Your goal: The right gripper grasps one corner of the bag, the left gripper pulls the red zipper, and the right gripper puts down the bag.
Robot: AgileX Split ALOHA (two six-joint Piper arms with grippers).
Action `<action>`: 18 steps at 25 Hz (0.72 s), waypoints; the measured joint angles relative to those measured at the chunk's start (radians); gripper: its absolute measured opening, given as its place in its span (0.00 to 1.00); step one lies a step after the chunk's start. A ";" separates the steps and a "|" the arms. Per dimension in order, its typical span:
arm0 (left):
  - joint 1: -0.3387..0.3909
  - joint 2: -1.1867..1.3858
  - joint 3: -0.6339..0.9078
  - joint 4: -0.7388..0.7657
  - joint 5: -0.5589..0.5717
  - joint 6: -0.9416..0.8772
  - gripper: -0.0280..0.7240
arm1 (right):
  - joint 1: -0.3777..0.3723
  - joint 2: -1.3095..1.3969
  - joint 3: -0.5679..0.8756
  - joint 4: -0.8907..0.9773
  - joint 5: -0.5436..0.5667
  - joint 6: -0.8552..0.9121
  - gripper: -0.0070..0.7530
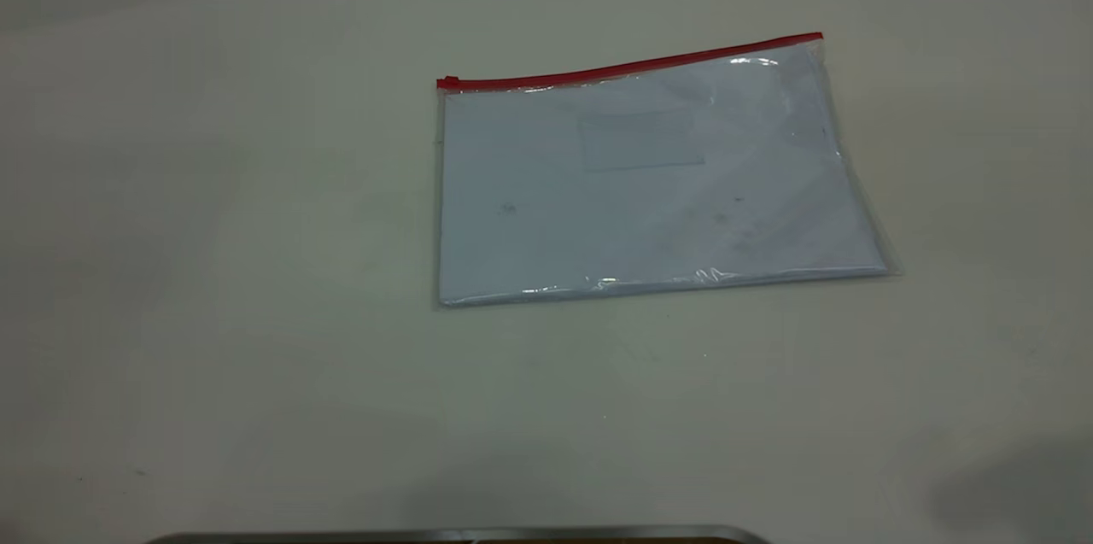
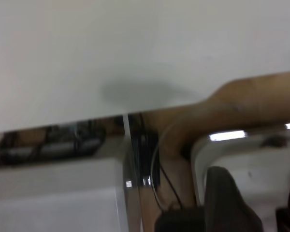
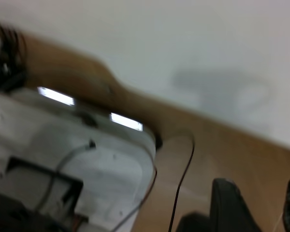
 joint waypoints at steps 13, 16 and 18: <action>0.000 -0.288 0.114 0.003 -0.015 -0.001 0.55 | 0.000 -0.206 0.209 -0.020 -0.109 -0.004 0.43; 0.000 -0.332 0.114 0.003 -0.013 -0.001 0.55 | 0.000 -0.212 0.209 -0.020 -0.109 -0.004 0.43; 0.000 -0.357 0.114 0.003 -0.012 -0.001 0.55 | 0.000 -0.213 0.209 -0.020 -0.109 -0.004 0.43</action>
